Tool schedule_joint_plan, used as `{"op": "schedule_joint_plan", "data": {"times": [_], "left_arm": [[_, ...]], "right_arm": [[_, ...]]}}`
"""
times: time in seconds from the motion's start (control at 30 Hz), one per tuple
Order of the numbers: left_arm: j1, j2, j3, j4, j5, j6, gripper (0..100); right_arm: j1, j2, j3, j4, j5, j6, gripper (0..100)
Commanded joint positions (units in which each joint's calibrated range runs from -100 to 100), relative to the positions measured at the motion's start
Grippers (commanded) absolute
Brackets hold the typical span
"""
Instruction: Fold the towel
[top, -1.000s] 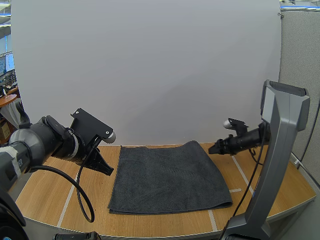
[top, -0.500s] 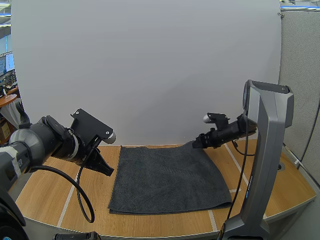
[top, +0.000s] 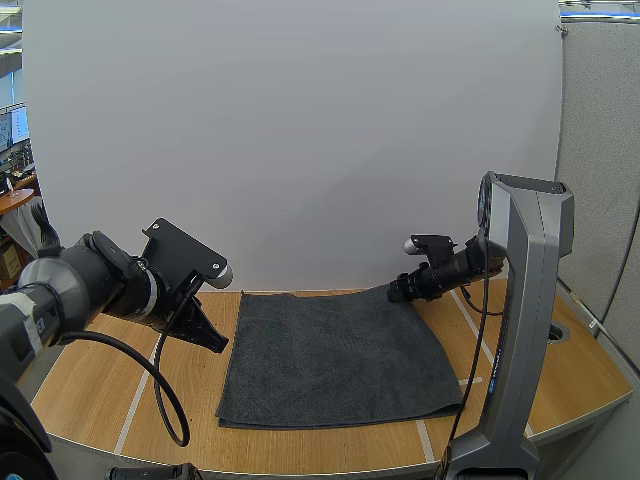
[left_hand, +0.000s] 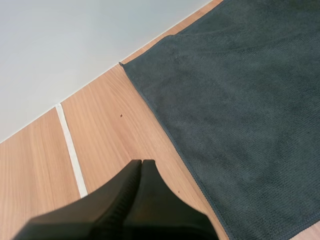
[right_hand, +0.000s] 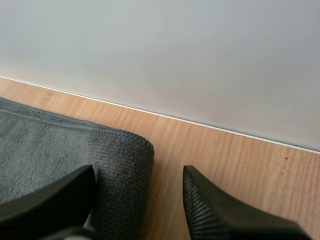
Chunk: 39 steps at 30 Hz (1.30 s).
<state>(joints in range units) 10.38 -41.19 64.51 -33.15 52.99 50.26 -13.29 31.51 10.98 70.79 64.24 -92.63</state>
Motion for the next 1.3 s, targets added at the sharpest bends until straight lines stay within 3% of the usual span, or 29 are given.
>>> {"op": "schedule_joint_plan", "data": {"times": [0.0, 0.13, 0.23, 0.33, 0.93, 1.27], "left_arm": [[-0.08, -0.35, 0.10, -0.19, 0.35, -0.56, 0], [-0.08, -0.35, 0.10, -0.19, 0.35, -0.56, 0], [-0.08, -0.35, 0.10, -0.19, 0.35, -0.56, 0], [-0.08, -0.35, 0.10, -0.19, 0.35, -0.56, 0], [-0.08, -0.35, 0.10, -0.19, 0.53, -0.56, 0], [-0.08, -0.35, 0.10, 0.74, 0.53, -0.56, 0]], "right_arm": [[0.09, 0.98, 0.11, -0.76, -1.24, 0.22, 84], [0.09, 0.98, 0.11, -0.76, -0.69, 1.04, 59], [0.09, 0.98, 0.11, -0.64, -0.69, 1.95, 26], [0.09, 0.98, 0.11, -0.37, -0.35, 2.50, 0], [-0.14, -8.84, 0.11, -4.25, 21.96, 8.07, 0], [2.98, -11.99, 0.26, -6.85, 27.73, 11.22, 0]]}}
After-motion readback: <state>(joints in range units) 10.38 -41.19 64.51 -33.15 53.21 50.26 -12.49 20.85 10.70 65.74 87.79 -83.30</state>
